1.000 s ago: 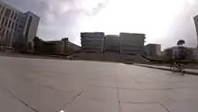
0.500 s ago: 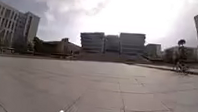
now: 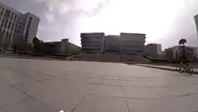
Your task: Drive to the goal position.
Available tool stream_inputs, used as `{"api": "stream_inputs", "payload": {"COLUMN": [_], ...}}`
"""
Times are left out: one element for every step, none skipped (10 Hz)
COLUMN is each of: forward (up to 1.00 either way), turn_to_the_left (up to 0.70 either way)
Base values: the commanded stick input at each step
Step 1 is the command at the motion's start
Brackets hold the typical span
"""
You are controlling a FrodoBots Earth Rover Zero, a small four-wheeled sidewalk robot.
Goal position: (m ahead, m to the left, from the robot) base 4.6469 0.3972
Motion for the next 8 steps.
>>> {"api": "stream_inputs", "payload": {"forward": [0.63,0.64,0.64,0.64,0.64,0.64,0.64,0.64], "turn_to_the_left": [0.00,0.00,0.00,0.00,0.00,0.00,0.00,0.00]}}
